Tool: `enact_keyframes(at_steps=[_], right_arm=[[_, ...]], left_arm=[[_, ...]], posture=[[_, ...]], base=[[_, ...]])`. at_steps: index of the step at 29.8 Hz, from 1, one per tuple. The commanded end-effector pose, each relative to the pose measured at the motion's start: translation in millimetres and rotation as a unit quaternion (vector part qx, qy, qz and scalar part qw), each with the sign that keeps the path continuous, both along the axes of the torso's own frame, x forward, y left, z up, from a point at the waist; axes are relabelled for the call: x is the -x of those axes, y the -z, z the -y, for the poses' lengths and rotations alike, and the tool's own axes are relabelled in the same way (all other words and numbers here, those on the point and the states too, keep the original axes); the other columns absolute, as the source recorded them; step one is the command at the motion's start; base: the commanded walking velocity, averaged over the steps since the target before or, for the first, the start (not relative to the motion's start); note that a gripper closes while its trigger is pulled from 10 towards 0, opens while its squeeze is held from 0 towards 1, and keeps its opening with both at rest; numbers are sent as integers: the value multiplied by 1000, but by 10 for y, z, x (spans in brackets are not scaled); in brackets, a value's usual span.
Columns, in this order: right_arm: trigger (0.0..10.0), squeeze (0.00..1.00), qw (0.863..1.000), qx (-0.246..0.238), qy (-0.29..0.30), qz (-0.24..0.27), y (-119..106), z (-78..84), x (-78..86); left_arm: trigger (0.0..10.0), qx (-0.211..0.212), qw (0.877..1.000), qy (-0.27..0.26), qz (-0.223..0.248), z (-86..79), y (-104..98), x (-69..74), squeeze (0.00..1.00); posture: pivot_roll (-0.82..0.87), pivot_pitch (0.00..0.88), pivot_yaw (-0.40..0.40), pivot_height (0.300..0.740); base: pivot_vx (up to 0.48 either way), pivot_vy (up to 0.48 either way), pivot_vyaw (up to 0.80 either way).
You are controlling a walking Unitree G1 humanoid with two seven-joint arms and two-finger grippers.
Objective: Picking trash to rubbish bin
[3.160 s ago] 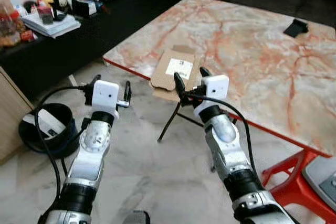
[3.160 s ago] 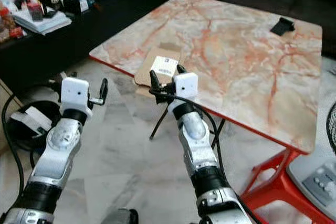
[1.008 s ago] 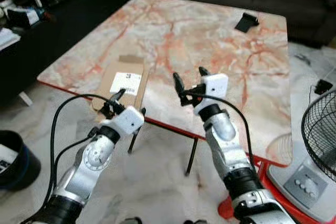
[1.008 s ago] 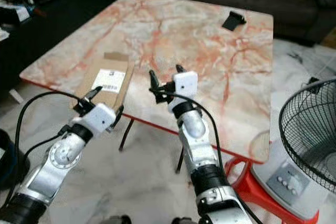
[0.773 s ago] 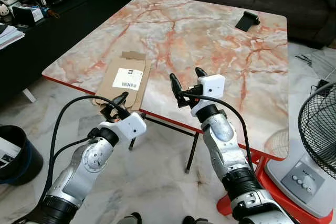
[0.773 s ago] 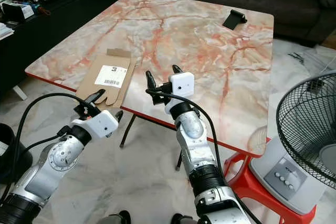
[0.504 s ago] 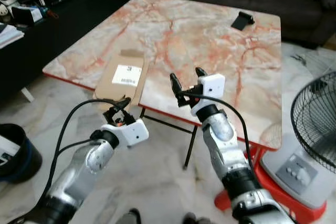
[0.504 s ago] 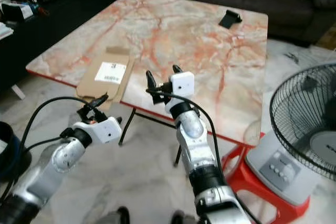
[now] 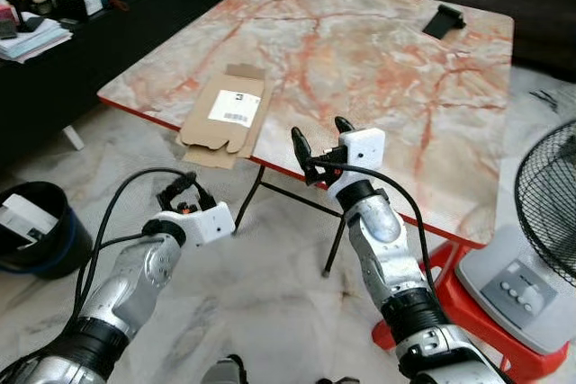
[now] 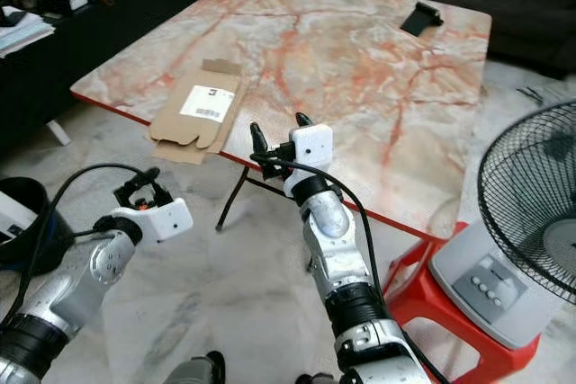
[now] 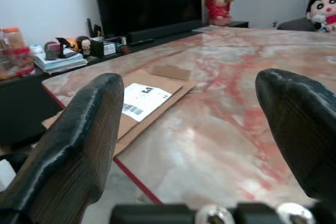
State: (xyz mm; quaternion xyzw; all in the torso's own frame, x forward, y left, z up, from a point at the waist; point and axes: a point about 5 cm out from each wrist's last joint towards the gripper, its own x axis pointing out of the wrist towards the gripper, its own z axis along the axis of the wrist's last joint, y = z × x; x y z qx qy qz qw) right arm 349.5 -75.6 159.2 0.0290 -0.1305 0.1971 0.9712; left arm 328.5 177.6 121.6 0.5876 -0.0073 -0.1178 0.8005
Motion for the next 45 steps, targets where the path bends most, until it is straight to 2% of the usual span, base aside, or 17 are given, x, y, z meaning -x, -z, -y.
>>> enact_keyframes(at_steps=[1,12,16,25,37,38,39,42,43,45], right_arm=[[10000,0,1000,-2,-2,1,-19,-10,0],[10000,0,1000,-1,2,0,-3,21,16],[10000,0,1000,-1,4,-1,0,36,23],[10000,0,1000,0,11,-3,26,86,69],[10000,0,1000,-1,17,-10,54,131,143],[10000,0,1000,0,17,-11,58,138,155],[10000,0,1000,0,19,-13,64,145,162],[10000,0,1000,0,19,-14,64,147,166],[10000,0,1000,0,19,-15,66,147,174],[10000,0,1000,0,19,-17,71,147,189]], left_arm=[[10000,-15,1000,-12,0,-76,11,-37,0],[10000,-46,998,-37,0,-179,60,-224,0],[10000,-46,998,-51,12,-130,82,-305,0],[10000,-44,997,-39,42,46,41,-438,0],[10000,-66,994,-66,64,5,-66,-548,0],[9098,-70,993,-66,64,3,-64,-551,0],[6039,-72,993,-67,63,-3,-59,-552,0],[6039,-73,993,-68,63,-6,-58,-555,0],[0,-74,993,-68,64,-6,-58,-556,0],[0,-74,993,-68,65,-6,-60,-556,0]], posture=[[135,157,-32,740],[120,173,-34,740],[110,180,-36,740],[81,203,-41,740],[55,240,-47,740],[51,247,-48,740],[48,251,-48,740],[48,251,-48,740],[41,262,-51,740],[43,266,-53,740]], base=[[0,0,0],[0,0,0],[0,0,0],[0,0,0],[0,0,0],[0,0,0],[0,0,0],[0,0,0],[0,0,0],[0,0,0]])
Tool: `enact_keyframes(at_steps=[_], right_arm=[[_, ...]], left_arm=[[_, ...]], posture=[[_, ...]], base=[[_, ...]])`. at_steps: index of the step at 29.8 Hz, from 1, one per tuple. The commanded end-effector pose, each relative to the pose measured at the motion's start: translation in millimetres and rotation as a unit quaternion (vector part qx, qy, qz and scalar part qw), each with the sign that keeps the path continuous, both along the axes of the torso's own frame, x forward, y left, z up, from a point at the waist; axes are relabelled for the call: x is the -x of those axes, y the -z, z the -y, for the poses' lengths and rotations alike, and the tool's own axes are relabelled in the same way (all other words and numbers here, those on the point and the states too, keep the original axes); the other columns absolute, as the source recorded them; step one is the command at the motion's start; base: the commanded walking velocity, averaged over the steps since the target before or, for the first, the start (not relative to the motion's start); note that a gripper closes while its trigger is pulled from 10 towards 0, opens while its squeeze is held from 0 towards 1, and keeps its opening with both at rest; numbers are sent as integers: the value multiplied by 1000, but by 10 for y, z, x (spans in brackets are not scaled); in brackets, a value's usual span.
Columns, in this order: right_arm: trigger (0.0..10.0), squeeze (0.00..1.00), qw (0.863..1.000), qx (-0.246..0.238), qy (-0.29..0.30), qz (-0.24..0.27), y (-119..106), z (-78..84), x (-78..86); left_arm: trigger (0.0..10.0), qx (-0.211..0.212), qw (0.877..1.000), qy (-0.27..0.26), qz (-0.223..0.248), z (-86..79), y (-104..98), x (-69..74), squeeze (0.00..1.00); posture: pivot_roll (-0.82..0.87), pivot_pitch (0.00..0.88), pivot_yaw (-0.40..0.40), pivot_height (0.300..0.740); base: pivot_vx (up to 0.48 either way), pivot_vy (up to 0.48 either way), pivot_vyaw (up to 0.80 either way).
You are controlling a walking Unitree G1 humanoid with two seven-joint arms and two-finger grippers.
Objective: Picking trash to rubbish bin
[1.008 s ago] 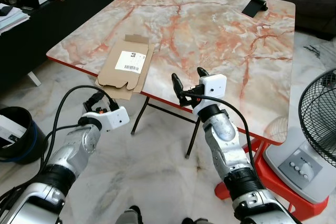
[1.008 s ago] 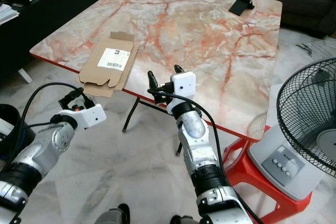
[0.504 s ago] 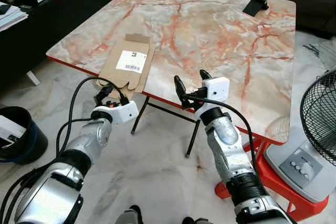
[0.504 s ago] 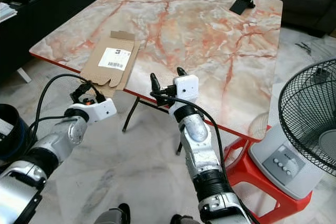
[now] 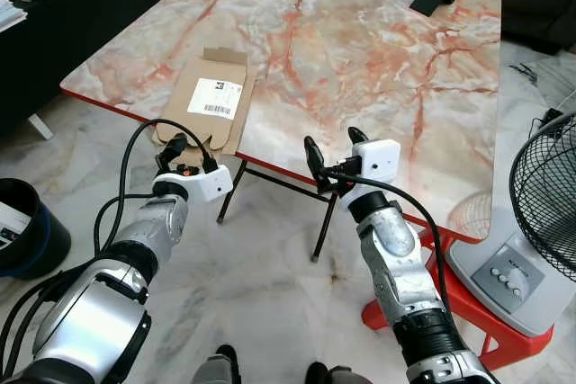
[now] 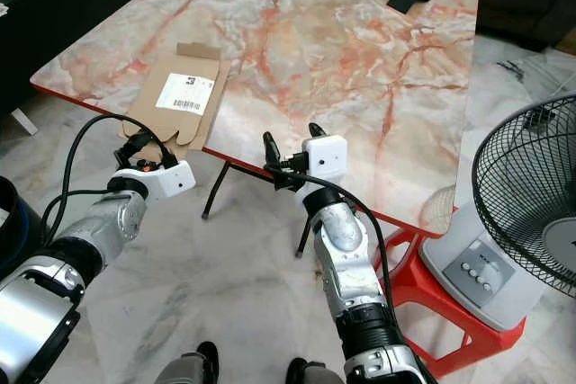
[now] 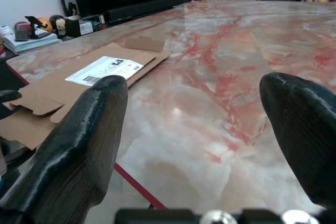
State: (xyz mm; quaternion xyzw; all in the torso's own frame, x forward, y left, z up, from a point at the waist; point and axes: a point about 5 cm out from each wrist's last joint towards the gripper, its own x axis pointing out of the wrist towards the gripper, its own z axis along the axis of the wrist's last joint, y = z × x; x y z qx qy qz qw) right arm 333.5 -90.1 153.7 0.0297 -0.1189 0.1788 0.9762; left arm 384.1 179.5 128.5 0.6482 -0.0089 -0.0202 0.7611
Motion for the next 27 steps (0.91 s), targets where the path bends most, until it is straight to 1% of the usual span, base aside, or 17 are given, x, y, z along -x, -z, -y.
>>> enact_keyframes(at_steps=[1,9,15,24,27], right_arm=[[10000,0,1000,1,1,-5,19,0,36],[10000,0,1000,0,-3,-13,41,-38,57],[10000,0,1000,-1,-1,-17,53,-38,68],[10000,0,1000,-2,1,-18,50,-46,48],[10000,0,1000,-4,2,-17,38,-56,39]], left_arm=[[0,-3,1000,5,-1,13,8,0,0],[0,1,1000,2,6,-7,12,7,0],[0,5,1000,-3,23,-32,-26,0,0],[0,8,999,-13,43,-100,-110,-22,0],[0,6,999,-20,43,-157,-106,-12,0]], posture=[[43,267,-53,740],[43,270,-53,740],[46,266,-53,740],[57,245,-48,740],[59,243,-44,740]], base=[[0,0,0],[0,0,0],[0,0,0],[0,0,0],[0,0,0]])
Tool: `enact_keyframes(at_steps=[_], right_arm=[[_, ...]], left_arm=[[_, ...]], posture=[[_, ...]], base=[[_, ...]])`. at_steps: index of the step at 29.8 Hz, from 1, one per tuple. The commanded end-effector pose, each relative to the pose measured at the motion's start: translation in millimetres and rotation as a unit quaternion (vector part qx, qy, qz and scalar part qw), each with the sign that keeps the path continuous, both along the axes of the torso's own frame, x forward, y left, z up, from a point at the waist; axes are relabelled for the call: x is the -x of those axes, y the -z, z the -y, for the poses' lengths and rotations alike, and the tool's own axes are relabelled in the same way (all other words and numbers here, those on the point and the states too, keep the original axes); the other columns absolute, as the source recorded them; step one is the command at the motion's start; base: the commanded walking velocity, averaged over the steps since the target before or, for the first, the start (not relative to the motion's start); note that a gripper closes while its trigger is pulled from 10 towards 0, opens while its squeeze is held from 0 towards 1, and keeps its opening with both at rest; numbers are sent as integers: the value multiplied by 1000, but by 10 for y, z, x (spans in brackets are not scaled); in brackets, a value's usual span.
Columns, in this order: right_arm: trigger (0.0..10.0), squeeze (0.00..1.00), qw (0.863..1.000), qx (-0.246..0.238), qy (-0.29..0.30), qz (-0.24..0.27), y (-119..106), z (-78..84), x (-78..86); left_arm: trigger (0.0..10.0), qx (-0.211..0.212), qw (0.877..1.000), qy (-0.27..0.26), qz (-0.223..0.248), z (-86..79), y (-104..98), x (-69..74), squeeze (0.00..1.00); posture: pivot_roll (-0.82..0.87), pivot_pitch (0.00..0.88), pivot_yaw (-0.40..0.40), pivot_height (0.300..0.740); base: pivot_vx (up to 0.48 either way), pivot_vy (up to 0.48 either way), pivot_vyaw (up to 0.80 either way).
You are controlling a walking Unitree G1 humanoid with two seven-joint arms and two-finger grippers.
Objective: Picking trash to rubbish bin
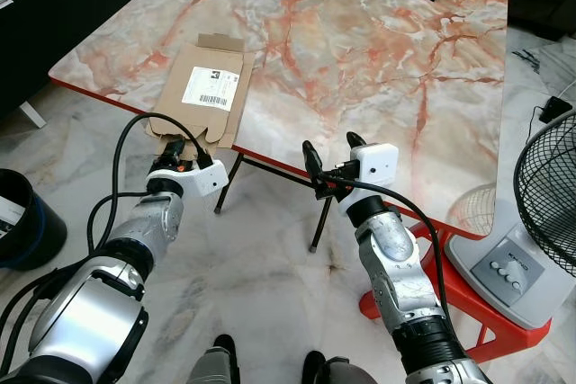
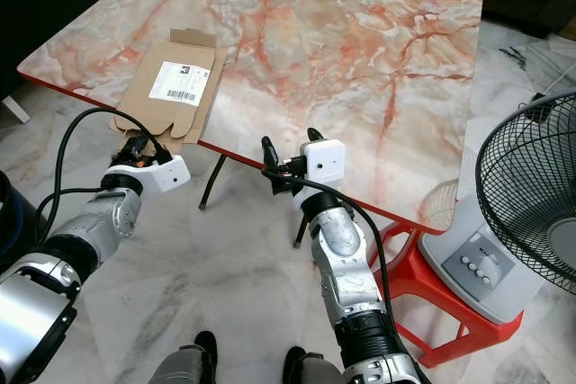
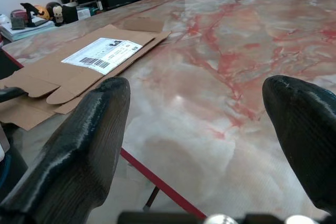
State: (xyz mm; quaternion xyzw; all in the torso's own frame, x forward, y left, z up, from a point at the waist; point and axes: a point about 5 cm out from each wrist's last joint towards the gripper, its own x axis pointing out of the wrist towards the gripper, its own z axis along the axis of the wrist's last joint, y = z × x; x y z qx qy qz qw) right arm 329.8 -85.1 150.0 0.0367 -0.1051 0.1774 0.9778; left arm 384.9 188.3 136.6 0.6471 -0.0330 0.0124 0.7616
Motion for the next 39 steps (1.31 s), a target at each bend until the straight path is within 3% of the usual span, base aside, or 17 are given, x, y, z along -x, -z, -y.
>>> enact_keyframes(at_steps=[1,18,22,25,27,28,30,32,33,34,35,39], right_arm=[[10000,0,1000,1,2,-1,-2,-8,2],[10000,0,1000,-6,5,-3,12,-38,1],[10000,0,1000,-7,7,-3,11,-39,-11],[10000,0,1000,-7,7,-2,7,-43,-17],[10000,0,1000,-8,8,0,-2,-44,-24],[10000,0,1000,-9,9,0,-5,-46,-28],[10000,0,1000,-10,9,1,-10,-51,-36],[10000,0,1000,-10,9,2,-11,-53,-39],[10000,0,1000,-12,8,5,-25,-63,-44],[10000,0,1000,-14,7,7,-35,-70,-48],[10000,0,1000,-17,6,10,-53,-82,-62],[10000,0,1000,-20,7,17,-85,-90,-82]], left_arm=[[0,3,1000,-11,4,-78,-24,-2,0],[0,10,1000,-12,17,-131,-42,13,0],[0,25,999,-12,46,-122,-69,25,0],[0,57,995,-11,80,-119,-127,34,0],[0,102,988,-1,112,-92,-197,46,0],[1490,126,984,6,123,-76,-225,53,0],[1490,195,969,22,151,-34,-304,78,0],[1490,218,962,26,162,-24,-333,90,0],[10000,258,948,32,185,6,-394,124,0],[10000,287,936,36,202,20,-442,154,0],[10000,339,911,44,229,42,-516,221,0],[10000,404,881,53,241,93,-529,321,0]], posture=[[59,243,-44,740],[73,242,-29,740],[78,235,-26,740],[82,231,-25,740],[86,229,-22,740],[88,226,-22,740],[90,222,-21,740],[90,222,-21,740],[98,212,-18,740],[98,212,-18,740],[104,206,-16,740],[109,197,-12,740]], base=[[0,0,0],[0,0,0],[0,0,0],[0,0,0],[0,0,0],[0,0,0],[0,0,0],[0,0,0],[0,0,0],[0,0,0],[0,0,0],[0,0,0]])
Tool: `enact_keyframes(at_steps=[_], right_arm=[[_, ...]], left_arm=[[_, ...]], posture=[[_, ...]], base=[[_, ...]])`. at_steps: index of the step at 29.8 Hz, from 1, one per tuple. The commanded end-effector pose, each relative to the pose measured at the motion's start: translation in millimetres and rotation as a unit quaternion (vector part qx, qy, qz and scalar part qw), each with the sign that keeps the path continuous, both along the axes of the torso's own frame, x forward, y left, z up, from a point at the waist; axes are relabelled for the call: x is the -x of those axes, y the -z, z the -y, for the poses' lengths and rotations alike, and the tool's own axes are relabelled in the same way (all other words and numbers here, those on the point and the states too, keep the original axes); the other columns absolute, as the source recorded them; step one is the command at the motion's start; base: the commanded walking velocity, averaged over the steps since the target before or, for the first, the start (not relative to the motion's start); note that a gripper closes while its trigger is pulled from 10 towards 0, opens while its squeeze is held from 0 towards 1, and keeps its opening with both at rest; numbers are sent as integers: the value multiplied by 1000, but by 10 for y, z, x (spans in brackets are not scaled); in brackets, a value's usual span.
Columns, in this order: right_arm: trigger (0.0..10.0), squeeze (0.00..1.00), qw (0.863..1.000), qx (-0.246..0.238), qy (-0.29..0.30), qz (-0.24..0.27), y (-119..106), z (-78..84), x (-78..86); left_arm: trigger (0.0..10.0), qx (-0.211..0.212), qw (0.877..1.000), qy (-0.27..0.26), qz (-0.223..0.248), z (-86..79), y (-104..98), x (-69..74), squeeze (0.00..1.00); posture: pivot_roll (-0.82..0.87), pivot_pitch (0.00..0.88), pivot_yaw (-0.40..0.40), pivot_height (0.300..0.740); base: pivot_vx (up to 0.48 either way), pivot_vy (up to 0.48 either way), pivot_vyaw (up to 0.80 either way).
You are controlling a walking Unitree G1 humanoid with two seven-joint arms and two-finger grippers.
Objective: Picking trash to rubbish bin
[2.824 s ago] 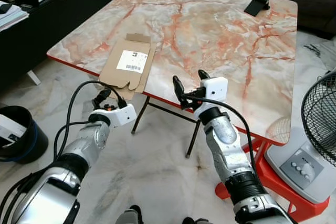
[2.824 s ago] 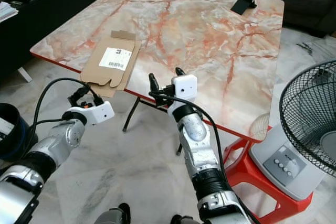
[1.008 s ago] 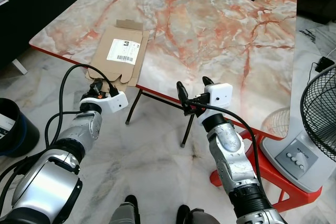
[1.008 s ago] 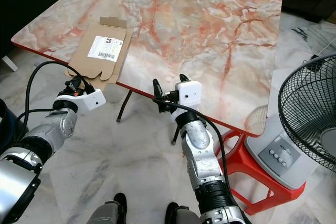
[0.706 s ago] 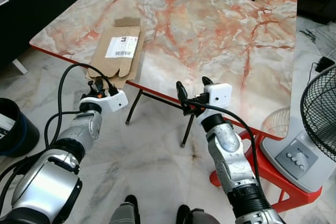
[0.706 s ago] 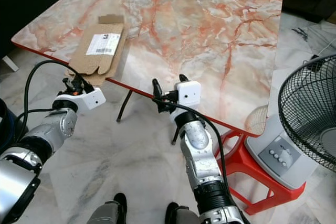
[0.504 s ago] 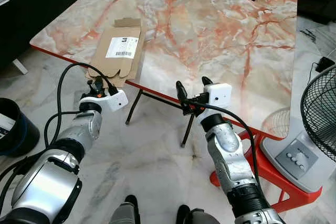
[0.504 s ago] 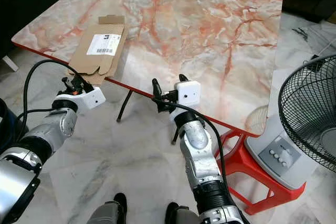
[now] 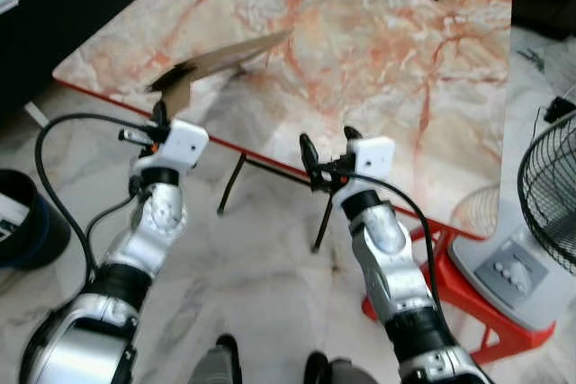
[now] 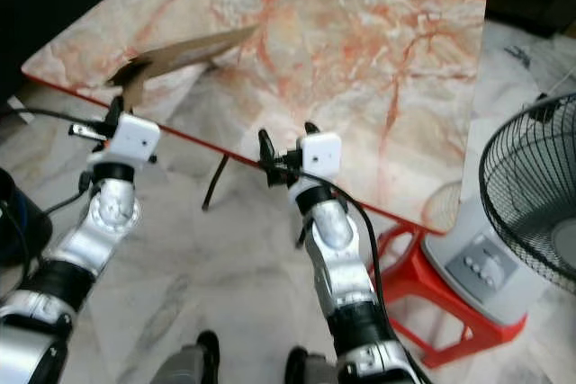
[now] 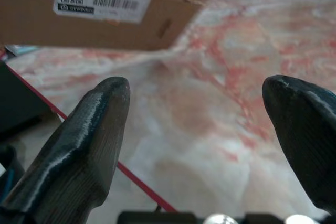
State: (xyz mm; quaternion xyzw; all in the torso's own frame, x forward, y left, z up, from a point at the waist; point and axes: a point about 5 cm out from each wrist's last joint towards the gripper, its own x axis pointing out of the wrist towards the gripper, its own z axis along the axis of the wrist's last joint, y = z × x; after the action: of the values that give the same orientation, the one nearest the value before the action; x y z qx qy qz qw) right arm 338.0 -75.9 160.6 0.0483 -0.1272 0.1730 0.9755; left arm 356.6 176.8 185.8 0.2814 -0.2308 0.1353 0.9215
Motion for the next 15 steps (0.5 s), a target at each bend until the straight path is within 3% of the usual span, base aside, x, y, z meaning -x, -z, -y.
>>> enact_keyframes(at_steps=[1,5,8,15], right_arm=[[10000,0,1000,-5,3,-1,13,-1,-5],[10000,0,1000,-6,3,2,-1,-9,-24],[10000,0,1000,-6,1,4,-10,-22,-43],[10000,0,1000,-6,-2,8,-21,-40,-65]], left_arm=[[10000,31,999,8,18,-4,-28,73,0],[10000,89,996,4,0,4,98,160,0],[10000,121,992,23,-27,102,234,265,0],[10000,149,987,44,-36,258,250,364,0]], posture=[[107,192,-11,740],[115,179,-11,740],[118,172,-13,740],[121,160,-14,740]], base=[[0,0,0],[0,0,0],[0,0,0],[0,0,0]])
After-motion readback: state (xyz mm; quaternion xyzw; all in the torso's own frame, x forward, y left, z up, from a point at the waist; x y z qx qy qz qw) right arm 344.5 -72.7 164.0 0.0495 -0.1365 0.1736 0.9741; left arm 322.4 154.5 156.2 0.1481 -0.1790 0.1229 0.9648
